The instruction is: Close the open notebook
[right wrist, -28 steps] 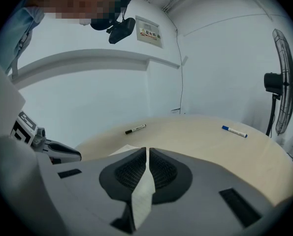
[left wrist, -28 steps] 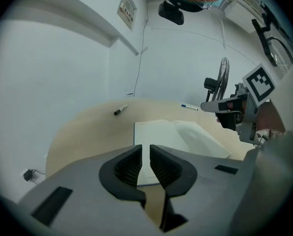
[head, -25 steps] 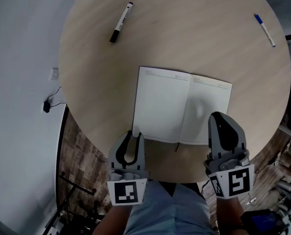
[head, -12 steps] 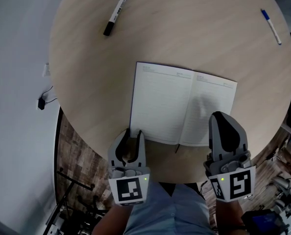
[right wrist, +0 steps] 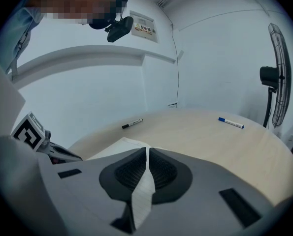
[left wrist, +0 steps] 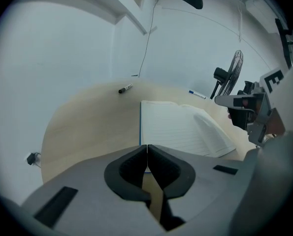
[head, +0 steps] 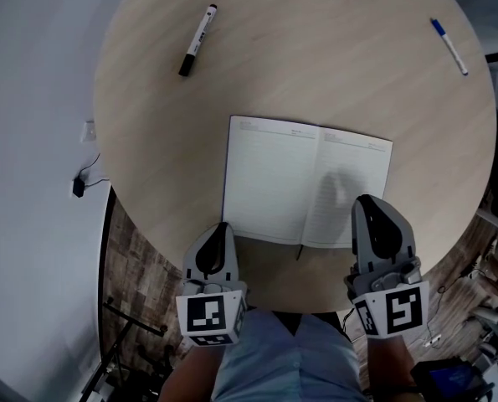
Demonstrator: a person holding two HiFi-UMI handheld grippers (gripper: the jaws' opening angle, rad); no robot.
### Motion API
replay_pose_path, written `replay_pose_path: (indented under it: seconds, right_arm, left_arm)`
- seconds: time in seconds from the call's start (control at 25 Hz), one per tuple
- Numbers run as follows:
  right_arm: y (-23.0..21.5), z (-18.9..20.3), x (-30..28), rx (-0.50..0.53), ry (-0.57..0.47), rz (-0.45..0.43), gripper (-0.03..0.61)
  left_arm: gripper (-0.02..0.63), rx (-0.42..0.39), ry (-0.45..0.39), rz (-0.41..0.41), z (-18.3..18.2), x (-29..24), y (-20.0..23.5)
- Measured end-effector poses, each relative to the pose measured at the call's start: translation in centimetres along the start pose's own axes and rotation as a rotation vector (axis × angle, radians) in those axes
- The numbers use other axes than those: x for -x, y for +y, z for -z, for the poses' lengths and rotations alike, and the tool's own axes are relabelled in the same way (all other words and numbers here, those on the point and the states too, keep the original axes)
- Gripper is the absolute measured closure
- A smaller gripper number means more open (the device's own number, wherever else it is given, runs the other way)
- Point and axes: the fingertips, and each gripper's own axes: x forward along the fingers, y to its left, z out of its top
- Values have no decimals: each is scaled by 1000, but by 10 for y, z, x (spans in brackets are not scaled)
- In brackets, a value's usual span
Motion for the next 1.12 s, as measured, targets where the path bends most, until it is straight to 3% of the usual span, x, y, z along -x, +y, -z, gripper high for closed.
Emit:
replay_pose_path:
  seconds: [0.32, 0.64, 1.12]
  right_arm:
    - [-4, -37, 33, 19, -83, 18, 529]
    - [-5, -77, 76, 45, -160, 23, 529]
    - [-20, -101, 134, 44, -230, 68, 529]
  left_arm:
    - [593, -15, -104, 18, -45, 44, -24]
    - [594, -60, -183, 97, -78, 93, -79]
    - [594, -157, -225, 216, -91, 121, -152]
